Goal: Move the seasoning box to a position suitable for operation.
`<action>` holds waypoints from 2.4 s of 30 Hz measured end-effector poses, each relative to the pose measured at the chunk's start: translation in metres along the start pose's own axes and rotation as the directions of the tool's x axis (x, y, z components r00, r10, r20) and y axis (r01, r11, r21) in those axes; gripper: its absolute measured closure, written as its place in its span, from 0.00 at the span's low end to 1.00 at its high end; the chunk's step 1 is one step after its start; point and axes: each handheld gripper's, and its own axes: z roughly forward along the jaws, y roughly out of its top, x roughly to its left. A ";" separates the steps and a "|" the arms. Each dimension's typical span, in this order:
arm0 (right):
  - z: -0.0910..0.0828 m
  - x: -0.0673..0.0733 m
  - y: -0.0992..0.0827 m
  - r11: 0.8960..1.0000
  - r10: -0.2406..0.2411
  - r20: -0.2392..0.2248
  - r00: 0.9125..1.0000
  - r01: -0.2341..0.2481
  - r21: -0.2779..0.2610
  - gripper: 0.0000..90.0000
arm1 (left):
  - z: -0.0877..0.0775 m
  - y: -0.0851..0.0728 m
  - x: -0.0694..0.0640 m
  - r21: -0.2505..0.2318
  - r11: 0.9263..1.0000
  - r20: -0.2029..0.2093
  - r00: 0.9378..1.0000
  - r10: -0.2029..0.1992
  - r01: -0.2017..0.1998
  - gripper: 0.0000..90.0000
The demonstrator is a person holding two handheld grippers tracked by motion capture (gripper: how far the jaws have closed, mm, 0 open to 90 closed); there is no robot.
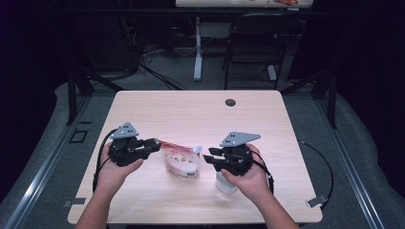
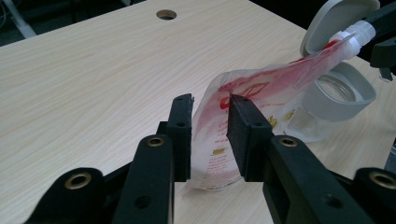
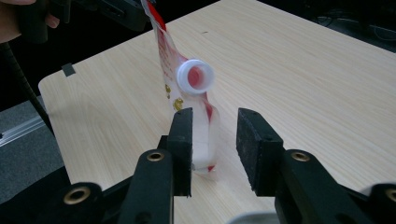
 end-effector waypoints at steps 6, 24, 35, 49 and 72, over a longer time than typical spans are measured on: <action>0.013 0.005 0.005 1.000 0.003 -0.023 1.000 -0.003 0.003 0.74 | 0.000 0.000 -0.001 -0.001 1.000 -0.002 1.000 0.005 -0.005 0.83; 0.020 0.001 0.012 1.000 0.028 -0.046 0.999 -0.028 0.006 0.78 | -0.004 -0.001 -0.005 0.015 1.000 0.008 1.000 0.018 -0.018 1.00; 0.008 -0.003 0.009 0.999 0.028 -0.054 0.998 -0.026 0.033 0.78 | -0.004 -0.004 -0.016 0.013 1.000 0.058 0.998 0.023 -0.023 1.00; -0.004 0.000 0.012 0.996 -0.030 -0.041 0.999 0.033 0.081 0.73 | -0.005 -0.007 -0.021 -0.006 0.999 0.044 0.998 0.040 -0.040 0.97; 0.011 0.021 0.063 0.976 -0.172 -0.078 0.982 0.181 0.124 0.76 | -0.017 -0.021 -0.010 -0.020 1.000 0.034 0.999 0.002 -0.001 0.86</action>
